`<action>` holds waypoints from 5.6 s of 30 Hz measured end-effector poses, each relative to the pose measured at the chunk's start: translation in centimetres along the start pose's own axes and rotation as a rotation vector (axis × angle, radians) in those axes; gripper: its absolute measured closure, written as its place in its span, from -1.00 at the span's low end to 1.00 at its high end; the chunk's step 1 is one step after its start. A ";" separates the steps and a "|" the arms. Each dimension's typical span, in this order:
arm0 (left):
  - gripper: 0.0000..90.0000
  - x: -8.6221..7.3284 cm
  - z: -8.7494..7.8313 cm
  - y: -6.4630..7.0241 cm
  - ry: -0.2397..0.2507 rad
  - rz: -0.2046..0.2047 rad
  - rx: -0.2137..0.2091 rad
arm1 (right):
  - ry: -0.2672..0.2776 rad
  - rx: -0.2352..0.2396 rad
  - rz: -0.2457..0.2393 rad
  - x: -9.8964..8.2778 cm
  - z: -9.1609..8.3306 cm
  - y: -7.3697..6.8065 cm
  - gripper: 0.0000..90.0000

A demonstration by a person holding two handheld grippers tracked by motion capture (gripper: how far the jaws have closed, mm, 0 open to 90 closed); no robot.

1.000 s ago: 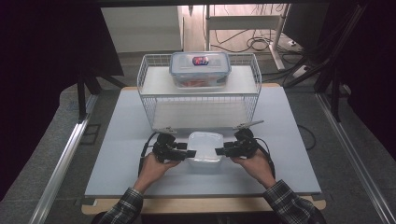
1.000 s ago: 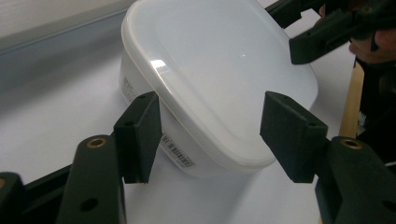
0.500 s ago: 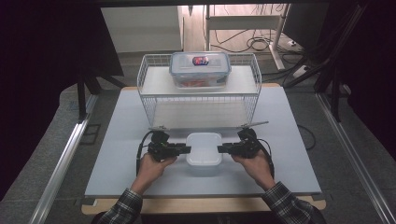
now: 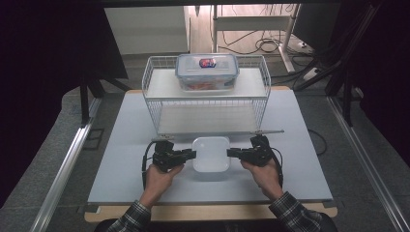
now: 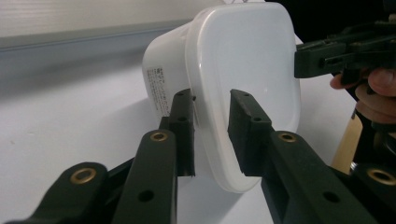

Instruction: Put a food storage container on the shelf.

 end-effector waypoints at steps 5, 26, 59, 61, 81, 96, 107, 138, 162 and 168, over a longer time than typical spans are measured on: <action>0.69 0.1 0.0 -0.2 0.022 0.000 0.022 | 0.013 -0.031 -0.058 0.1 0.0 -0.4 0.77; 0.70 2.3 -1.2 1.0 0.143 0.099 0.070 | 0.127 -0.038 -0.206 2.2 -1.0 -2.1 0.77; 0.70 12.1 -5.4 4.4 0.256 0.233 0.092 | 0.251 0.006 -0.300 11.1 -4.2 -6.3 0.77; 0.70 12.7 -5.5 4.5 0.260 0.236 0.094 | 0.255 0.005 -0.309 11.7 -4.3 -6.6 0.77; 0.70 19.8 -7.3 5.6 0.304 0.257 0.101 | 0.302 0.014 -0.335 18.9 -5.7 -8.8 0.76; 0.71 25.5 -7.1 5.8 0.316 0.267 0.114 | 0.347 -0.005 -0.312 24.8 -5.7 -8.5 0.74; 0.69 27.0 -5.7 4.3 0.299 0.240 0.114 | 0.329 -0.041 -0.282 26.8 -4.4 -7.2 0.71; 0.19 27.7 -3.7 2.1 0.285 0.285 0.161 | 0.276 -0.131 -0.326 27.1 -2.0 -6.8 0.36; 0.26 29.4 -2.9 1.5 0.295 0.285 0.188 | 0.351 -0.187 -0.346 28.6 -1.3 -6.5 0.38; 0.27 29.6 -3.0 1.3 0.292 0.267 0.179 | 0.353 -0.186 -0.344 28.8 -1.3 -6.4 0.40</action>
Point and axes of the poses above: each handheld gripper's, and its own axes: z roughly forward along the jaws, x roughly out of its top, y roughly to its right, the point moved 7 cm from there along z, roughly forward along the jaws, and after that the axes turned 6 degrees about y, right-handed, at the moved point
